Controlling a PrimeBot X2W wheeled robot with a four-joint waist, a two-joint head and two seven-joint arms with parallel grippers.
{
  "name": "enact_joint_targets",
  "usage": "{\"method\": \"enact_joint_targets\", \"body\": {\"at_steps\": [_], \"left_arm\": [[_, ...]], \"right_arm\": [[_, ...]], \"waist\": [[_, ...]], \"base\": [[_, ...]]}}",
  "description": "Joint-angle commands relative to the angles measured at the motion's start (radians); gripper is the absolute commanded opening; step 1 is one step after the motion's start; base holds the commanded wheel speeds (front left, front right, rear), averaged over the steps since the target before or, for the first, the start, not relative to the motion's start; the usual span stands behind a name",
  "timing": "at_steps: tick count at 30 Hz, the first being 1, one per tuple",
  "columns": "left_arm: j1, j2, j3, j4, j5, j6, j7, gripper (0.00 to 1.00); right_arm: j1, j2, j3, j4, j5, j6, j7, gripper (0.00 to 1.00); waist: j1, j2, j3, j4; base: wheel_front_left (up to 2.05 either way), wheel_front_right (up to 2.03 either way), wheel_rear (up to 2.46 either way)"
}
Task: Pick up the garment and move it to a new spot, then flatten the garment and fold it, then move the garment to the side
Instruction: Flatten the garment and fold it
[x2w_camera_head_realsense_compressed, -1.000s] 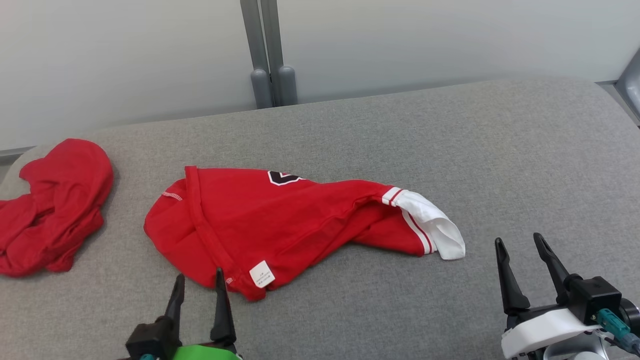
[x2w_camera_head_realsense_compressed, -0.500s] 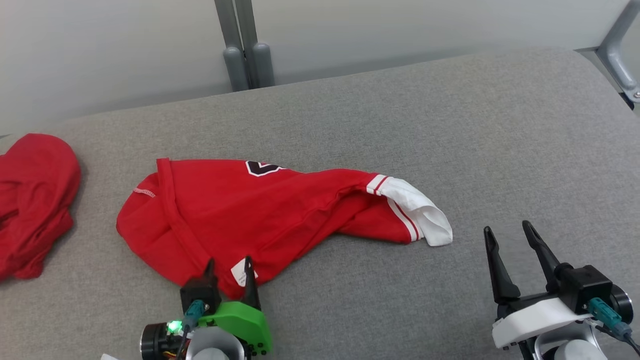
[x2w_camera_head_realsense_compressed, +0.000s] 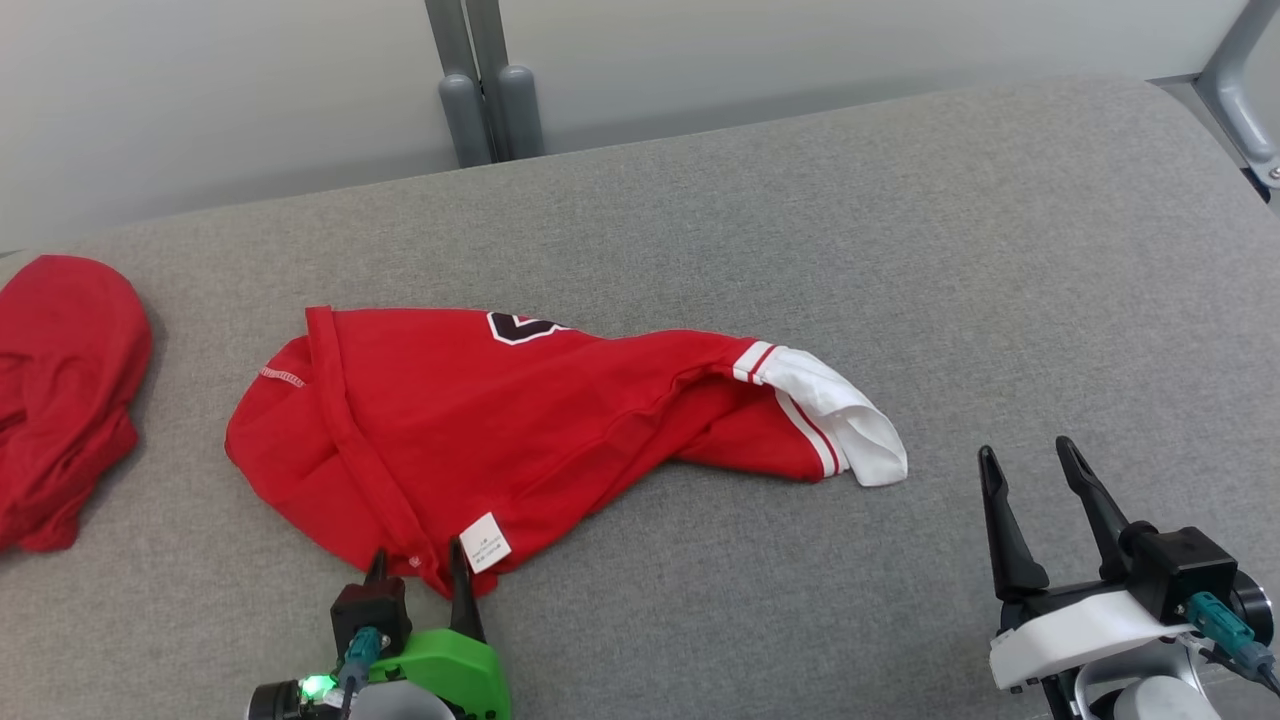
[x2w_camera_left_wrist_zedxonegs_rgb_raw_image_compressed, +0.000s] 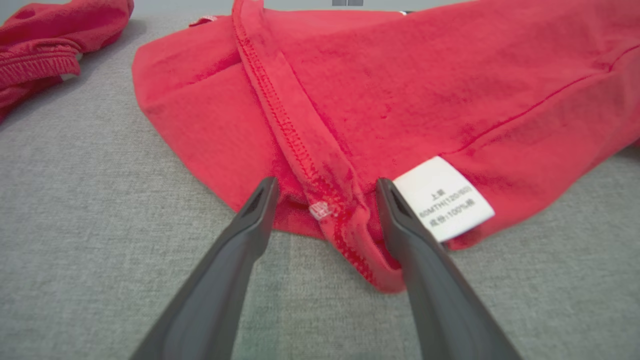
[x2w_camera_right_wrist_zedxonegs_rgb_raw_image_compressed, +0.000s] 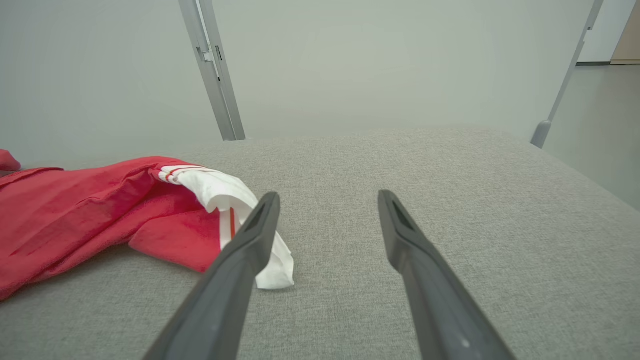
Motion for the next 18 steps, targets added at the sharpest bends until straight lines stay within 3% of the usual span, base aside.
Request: {"method": "enact_joint_targets", "body": {"at_steps": [1,4,7,8,14,18], "left_arm": [[0.015,0.005,0.003,-0.006,0.008,-0.006,0.0,1.0],[0.034,0.002,0.006,-0.019,0.004,-0.015,0.0,1.0],[0.046,0.0,0.016,-0.028,-0.014,-0.027,0.0,0.19],[0.043,-0.001,0.016,-0.04,-0.011,-0.036,0.0,0.0],[0.056,-0.001,0.059,-0.093,-0.059,-0.129,0.0,0.0],[0.071,-0.002,0.115,-0.177,-0.15,-0.242,0.0,0.0]], "right_arm": [[-0.005,0.002,0.001,-0.001,0.0,0.0,-0.003,1.0],[-0.002,0.001,0.002,-0.003,0.0,0.0,-0.003,1.0],[0.003,-0.003,0.003,-0.004,-0.001,0.0,-0.003,1.0],[0.005,-0.004,0.003,-0.005,-0.001,0.0,-0.003,1.0],[0.006,-0.009,0.001,-0.002,-0.003,0.0,-0.003,1.0],[0.012,-0.013,-0.001,0.0,0.0,0.0,-0.003,1.0]], "waist": [[0.0,-0.0001,-0.002,0.005],[0.0,-0.0001,-0.005,0.012],[0.0,-0.0001,-0.008,0.019],[0.0,-0.0001,-0.007,0.022],[0.0,-0.0001,-0.01,0.036],[0.0,-0.0001,-0.02,0.043]], "base": [[0.0,0.0,0.0],[0.0,0.0,0.0],[0.0,0.0,0.0],[0.0,0.0,0.0],[0.0,0.0,0.0],[0.0,0.0,0.0]]}}
